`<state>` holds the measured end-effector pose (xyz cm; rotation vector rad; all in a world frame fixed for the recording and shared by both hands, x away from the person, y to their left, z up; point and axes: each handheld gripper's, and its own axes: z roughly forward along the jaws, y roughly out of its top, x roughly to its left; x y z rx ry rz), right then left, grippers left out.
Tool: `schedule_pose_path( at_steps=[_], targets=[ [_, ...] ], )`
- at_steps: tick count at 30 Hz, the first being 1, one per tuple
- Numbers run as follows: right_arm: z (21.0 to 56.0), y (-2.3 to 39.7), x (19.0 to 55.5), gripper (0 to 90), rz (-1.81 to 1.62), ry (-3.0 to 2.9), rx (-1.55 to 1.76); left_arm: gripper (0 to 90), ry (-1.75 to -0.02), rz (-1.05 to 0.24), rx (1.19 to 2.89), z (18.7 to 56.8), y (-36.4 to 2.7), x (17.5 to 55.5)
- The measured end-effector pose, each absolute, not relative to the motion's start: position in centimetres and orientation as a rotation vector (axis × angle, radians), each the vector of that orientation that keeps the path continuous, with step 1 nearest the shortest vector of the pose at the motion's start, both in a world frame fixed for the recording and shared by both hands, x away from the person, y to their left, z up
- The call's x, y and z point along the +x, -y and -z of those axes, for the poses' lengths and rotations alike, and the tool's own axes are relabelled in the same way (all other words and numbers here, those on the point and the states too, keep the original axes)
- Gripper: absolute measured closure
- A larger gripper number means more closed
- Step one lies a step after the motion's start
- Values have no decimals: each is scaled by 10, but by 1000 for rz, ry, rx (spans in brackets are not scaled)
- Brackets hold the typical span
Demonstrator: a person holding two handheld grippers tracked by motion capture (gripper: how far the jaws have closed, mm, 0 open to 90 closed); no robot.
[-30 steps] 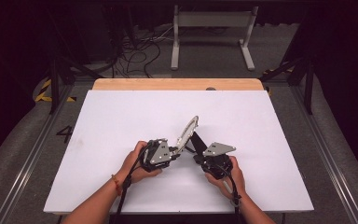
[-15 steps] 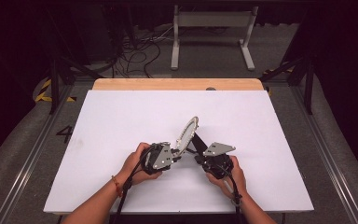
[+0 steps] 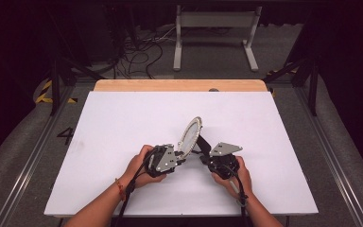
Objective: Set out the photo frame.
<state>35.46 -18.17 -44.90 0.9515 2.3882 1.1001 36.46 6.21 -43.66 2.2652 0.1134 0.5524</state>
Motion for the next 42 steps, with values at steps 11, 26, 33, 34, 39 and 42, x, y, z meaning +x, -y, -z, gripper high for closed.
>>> schedule_pose_path(
  at_steps=[11, 26, 33, 34, 39, 42],
  targets=[
    [448, 186, 357, 900, -1093, -2411, 943, 725, -108, -545, 2261, 437, -61, 366],
    [451, 193, 363, 900, -1078, -2389, 979, 719, -125, -538, 2248, 438, -54, 366],
    [453, 197, 367, 900, -1076, -2363, 1002, 712, -150, -506, 2225, 440, -51, 369],
    [453, 197, 367, 900, -1076, -2361, 1001, 711, -160, -496, 2227, 440, -52, 369],
    [454, 199, 370, 896, -1081, -2344, 1016, 691, -159, -477, 2191, 433, -66, 371],
    [453, 199, 368, 858, -1099, -2338, 1013, 682, -228, -464, 2158, 427, -81, 377]
  ],
)
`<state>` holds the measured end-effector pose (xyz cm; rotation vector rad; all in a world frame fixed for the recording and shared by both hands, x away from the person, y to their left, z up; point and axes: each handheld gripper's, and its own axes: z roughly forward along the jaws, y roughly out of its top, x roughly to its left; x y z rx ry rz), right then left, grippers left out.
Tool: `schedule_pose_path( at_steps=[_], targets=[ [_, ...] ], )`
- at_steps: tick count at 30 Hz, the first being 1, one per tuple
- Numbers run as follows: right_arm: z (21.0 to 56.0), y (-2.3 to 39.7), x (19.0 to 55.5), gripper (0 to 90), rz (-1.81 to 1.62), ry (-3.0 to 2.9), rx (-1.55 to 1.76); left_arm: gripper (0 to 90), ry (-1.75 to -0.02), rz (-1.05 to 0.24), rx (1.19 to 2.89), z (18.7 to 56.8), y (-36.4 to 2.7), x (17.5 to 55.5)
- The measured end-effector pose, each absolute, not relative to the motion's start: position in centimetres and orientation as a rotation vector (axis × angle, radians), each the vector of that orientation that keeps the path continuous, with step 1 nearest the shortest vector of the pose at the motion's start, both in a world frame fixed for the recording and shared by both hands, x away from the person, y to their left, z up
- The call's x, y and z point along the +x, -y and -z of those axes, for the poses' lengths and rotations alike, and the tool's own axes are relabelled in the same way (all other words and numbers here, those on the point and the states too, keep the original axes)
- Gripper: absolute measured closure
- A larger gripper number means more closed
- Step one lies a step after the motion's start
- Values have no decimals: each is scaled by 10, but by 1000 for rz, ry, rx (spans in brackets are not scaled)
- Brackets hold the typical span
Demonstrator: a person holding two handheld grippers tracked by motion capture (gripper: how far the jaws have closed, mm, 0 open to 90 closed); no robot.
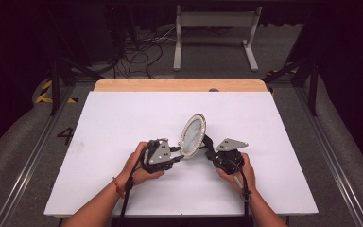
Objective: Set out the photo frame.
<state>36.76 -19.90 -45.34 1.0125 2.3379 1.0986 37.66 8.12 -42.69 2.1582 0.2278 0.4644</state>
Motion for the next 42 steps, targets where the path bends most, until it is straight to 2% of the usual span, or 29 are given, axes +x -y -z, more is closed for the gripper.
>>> schedule_pose_path(
  at_steps=[4, 11, 16, 18, 23, 25, 26, 30, 34, 35, 42],
  targets=[
    [447, 196, 360, 837, -1170, -2322, 962, 675, -330, -460, 2098, 421, -102, 386],
    [435, 182, 345, 795, -1244, -2311, 873, 643, -385, -425, 2087, 423, -114, 387],
    [437, 173, 340, 653, -1211, -2318, 895, 594, -455, -390, 2101, 432, -134, 379],
    [438, 171, 339, 634, -1222, -2317, 911, 570, -476, -390, 2105, 434, -140, 378],
    [438, 160, 337, 519, -1249, -2265, 945, 469, -558, -396, 2131, 445, -163, 373],
    [438, 159, 338, 519, -1262, -2255, 955, 447, -570, -399, 2136, 448, -165, 372],
    [438, 158, 338, 518, -1272, -2243, 958, 395, -572, -404, 2138, 449, -166, 371],
    [439, 155, 342, 497, -1314, -2198, 1008, 300, -545, -429, 2148, 451, -163, 367],
    [441, 152, 346, 497, -1311, -2171, 1028, 264, -539, -445, 2167, 453, -158, 366],
    [444, 150, 349, 494, -1329, -2156, 1065, 211, -546, -439, 2166, 454, -157, 367],
    [449, 139, 354, 527, -1333, -2144, 1080, 193, -547, -439, 2176, 455, -154, 366]
  ],
)
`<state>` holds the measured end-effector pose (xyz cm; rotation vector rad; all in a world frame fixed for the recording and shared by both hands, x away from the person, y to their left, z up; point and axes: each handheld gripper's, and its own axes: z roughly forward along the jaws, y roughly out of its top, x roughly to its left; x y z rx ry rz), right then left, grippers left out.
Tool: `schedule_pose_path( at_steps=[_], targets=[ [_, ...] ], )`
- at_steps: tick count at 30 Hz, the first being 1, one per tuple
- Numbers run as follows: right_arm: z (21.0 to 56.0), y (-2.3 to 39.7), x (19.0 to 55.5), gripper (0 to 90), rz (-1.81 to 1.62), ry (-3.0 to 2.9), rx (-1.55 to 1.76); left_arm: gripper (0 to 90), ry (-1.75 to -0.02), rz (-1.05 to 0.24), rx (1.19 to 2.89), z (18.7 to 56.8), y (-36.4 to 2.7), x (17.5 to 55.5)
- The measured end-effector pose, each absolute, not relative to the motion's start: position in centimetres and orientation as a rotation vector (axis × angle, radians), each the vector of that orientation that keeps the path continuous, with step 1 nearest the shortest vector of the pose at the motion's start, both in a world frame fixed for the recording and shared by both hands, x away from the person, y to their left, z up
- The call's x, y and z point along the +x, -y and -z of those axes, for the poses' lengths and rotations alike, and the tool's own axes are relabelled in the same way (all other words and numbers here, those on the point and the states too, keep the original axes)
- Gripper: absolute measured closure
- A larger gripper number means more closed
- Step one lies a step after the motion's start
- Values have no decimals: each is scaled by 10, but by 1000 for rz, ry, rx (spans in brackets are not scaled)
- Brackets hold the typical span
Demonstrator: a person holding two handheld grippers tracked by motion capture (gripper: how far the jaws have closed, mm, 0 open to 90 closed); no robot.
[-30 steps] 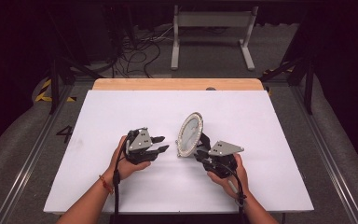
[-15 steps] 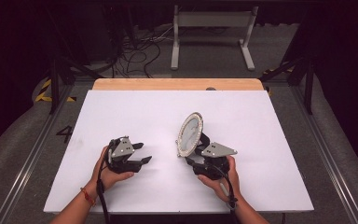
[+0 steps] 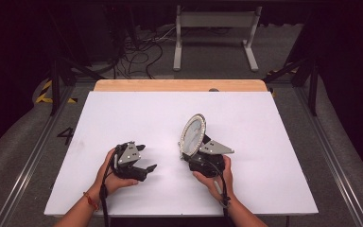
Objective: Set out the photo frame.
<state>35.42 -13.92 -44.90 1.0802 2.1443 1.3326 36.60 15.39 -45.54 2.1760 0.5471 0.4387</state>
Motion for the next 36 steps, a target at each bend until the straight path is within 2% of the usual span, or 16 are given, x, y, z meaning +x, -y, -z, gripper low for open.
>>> schedule_pose_path(
  at_steps=[8, 26, 29, 30, 31, 32, 36],
  targets=[
    [452, 135, 358, 590, -1348, -2122, 1089, 188, -537, -434, 2191, 457, -151, 365],
    [450, 152, 353, 649, -1369, -2185, 1084, 183, -534, -436, 2208, 458, -148, 367],
    [450, 153, 352, 619, -1357, -2178, 1097, 183, -535, -443, 2207, 458, -148, 367],
    [450, 154, 352, 542, -1344, -2152, 1112, 185, -534, -483, 2202, 457, -148, 367],
    [450, 154, 352, 542, -1344, -2152, 1112, 187, -534, -483, 2202, 457, -148, 367],
    [451, 154, 353, 501, -1349, -2130, 1092, 191, -531, -519, 2185, 455, -148, 365],
    [450, 154, 353, 513, -1384, -2106, 1081, 192, -523, -515, 2176, 454, -147, 365]
  ],
)
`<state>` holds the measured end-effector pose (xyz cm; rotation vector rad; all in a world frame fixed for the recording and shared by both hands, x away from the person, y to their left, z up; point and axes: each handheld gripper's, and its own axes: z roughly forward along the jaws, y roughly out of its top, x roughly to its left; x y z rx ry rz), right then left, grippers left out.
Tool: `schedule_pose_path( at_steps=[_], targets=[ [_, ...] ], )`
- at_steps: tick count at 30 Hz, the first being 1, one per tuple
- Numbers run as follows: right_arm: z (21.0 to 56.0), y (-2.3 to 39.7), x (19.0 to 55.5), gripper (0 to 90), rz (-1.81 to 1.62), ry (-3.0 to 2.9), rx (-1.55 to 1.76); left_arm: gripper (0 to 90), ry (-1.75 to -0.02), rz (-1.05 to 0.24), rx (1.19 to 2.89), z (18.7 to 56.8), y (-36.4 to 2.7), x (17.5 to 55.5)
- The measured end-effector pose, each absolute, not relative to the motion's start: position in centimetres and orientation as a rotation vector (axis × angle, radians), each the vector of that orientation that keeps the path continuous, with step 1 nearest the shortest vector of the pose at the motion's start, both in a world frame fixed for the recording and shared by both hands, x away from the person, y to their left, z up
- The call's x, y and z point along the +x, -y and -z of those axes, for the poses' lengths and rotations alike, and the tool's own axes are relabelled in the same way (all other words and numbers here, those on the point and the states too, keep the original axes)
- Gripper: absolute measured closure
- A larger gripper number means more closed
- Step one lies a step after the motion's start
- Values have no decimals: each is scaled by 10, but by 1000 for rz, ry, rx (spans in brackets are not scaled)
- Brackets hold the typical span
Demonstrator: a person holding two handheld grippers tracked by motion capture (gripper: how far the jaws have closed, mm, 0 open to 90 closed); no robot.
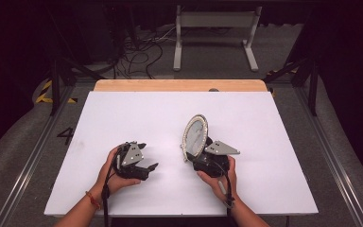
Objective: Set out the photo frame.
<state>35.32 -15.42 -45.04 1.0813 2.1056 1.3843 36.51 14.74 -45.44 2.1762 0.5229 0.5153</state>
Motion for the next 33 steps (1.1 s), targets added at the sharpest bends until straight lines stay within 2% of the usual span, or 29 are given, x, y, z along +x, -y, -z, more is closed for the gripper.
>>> schedule_pose_path(
  at_steps=[7, 14, 21, 33],
  targets=[
    [444, 149, 351, 596, -1379, -2058, 1028, 186, -526, -490, 2191, 456, -146, 366],
    [442, 154, 353, 621, -1388, -2081, 1036, 198, -494, -538, 2182, 453, -138, 370],
    [438, 168, 352, 674, -1395, -2144, 1027, 192, -504, -454, 2119, 442, -117, 394],
    [433, 187, 353, 717, -1379, -2243, 979, 167, -472, -352, 2174, 442, -87, 416]
  ],
)
